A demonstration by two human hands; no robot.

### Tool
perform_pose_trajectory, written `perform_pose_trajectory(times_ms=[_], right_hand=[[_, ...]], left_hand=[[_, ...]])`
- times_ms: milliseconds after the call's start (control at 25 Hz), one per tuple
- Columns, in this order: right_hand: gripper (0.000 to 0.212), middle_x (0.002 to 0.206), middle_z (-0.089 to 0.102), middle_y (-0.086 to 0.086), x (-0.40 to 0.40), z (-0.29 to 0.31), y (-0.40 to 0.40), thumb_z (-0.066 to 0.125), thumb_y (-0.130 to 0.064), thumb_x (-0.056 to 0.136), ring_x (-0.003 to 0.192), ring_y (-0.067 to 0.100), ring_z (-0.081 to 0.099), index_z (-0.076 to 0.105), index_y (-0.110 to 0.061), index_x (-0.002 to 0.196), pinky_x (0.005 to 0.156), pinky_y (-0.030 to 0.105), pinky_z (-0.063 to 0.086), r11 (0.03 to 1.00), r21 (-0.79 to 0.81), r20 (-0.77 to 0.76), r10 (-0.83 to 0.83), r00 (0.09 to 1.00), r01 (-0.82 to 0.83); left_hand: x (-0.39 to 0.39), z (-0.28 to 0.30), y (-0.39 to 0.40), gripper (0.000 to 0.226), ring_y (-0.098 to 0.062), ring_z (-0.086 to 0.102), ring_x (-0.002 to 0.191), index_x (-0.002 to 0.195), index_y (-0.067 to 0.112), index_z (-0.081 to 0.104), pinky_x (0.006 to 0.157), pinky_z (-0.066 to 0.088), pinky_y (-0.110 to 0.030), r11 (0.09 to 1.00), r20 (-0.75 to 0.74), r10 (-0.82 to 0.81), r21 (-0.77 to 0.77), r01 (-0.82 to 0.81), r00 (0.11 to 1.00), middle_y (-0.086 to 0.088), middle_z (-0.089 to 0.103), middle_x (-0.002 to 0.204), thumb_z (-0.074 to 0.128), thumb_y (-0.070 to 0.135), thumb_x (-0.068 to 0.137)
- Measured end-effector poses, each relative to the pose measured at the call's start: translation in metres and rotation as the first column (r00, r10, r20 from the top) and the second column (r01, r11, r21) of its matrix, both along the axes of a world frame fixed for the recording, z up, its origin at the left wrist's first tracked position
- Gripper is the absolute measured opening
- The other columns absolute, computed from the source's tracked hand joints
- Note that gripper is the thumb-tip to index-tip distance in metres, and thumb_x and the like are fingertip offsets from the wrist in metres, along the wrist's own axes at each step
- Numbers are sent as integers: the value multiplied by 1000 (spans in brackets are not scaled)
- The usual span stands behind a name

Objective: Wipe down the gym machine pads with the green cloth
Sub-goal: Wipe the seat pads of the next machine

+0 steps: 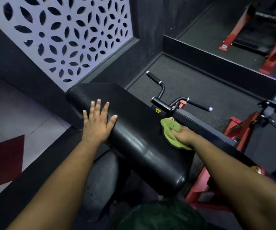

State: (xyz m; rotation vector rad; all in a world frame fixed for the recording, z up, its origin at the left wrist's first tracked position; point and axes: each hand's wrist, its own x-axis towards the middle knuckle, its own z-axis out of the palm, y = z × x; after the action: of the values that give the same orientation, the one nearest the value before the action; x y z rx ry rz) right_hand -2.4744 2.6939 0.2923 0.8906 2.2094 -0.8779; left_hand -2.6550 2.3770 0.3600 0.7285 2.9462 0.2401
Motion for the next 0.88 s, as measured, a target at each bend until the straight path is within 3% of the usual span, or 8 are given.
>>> perform_pose_trajectory(times_ms=[120, 280, 320, 440, 520, 600, 760, 880], right_hand=[[67, 161, 35, 11, -13, 27, -44, 41, -57, 99, 145, 31, 38, 39, -19, 154, 118, 34, 28, 998, 47, -73, -32, 997, 36], [86, 158, 42, -2, -12, 77, -116, 36, -80, 74, 139, 30, 44, 42, -38, 149, 116, 43, 33, 989, 146, -182, 25, 983, 1], [84, 158, 41, -7, -6, 87, -137, 39, -83, 75, 138, 30, 43, 39, -43, 149, 114, 46, 33, 976, 219, -195, 60, 979, -17], [76, 156, 39, -8, 28, 103, -197, 44, -82, 83, 134, 28, 42, 24, -54, 151, 104, 51, 35, 822, 568, -235, 198, 951, -31], [81, 151, 46, -2, 66, 94, -221, 52, -82, 77, 128, 28, 47, 29, -54, 150, 97, 51, 39, 705, 708, -238, 177, 955, 46], [84, 145, 52, 3, 96, 80, -230, 56, -84, 73, 125, 30, 50, 38, -49, 148, 93, 52, 40, 629, 766, -238, 90, 967, 130], [87, 146, 50, 1, 71, 83, -239, 39, -90, 69, 128, 34, 47, 40, -49, 145, 101, 62, 33, 579, 763, -248, -148, 957, 287], [86, 151, 45, 0, 9, 82, -252, 34, -91, 74, 132, 34, 44, 32, -49, 149, 106, 63, 26, 613, 756, -251, -53, 966, 230]], left_hand=[[-4, -1, -2, 77, -21, -11, 156, 161, 31, 17, 124, -5, -57, 998, -23, -52, 19, 53, 998, -7, 1, 171, 15, 72, 96], [-10, 0, -9, 79, -22, -12, 156, 161, 30, 15, 123, -9, -58, 987, -23, -163, -10, 162, 986, -7, -1, 171, 12, 75, 96], [-12, 1, -11, 80, -22, -13, 156, 162, 30, 14, 122, -10, -59, 980, -14, -200, -13, 200, 980, -6, -2, 171, 11, 75, 95], [-21, 4, -19, 81, -22, -16, 156, 162, 31, 9, 122, -12, -59, 948, 11, -315, -31, 315, 949, -4, -8, 171, 8, 76, 95], [-26, 8, -22, 80, -22, -16, 156, 162, 31, 9, 121, -13, -60, 925, 29, -373, -62, 374, 927, -3, -7, 171, 7, 75, 95], [-32, 12, -23, 81, -22, -16, 156, 162, 30, 9, 121, -13, -60, 903, 72, -414, -88, 419, 907, -2, -3, 171, 6, 75, 95], [-40, 17, -23, 80, -20, -12, 156, 162, 31, 10, 121, -12, -60, 875, 119, -456, -119, 469, 882, -1, 3, 171, 10, 75, 95], [-47, 19, -21, 77, -19, -7, 157, 162, 33, 10, 121, -12, -59, 856, 148, -479, -137, 498, 865, 2, 6, 171, 14, 74, 96]])
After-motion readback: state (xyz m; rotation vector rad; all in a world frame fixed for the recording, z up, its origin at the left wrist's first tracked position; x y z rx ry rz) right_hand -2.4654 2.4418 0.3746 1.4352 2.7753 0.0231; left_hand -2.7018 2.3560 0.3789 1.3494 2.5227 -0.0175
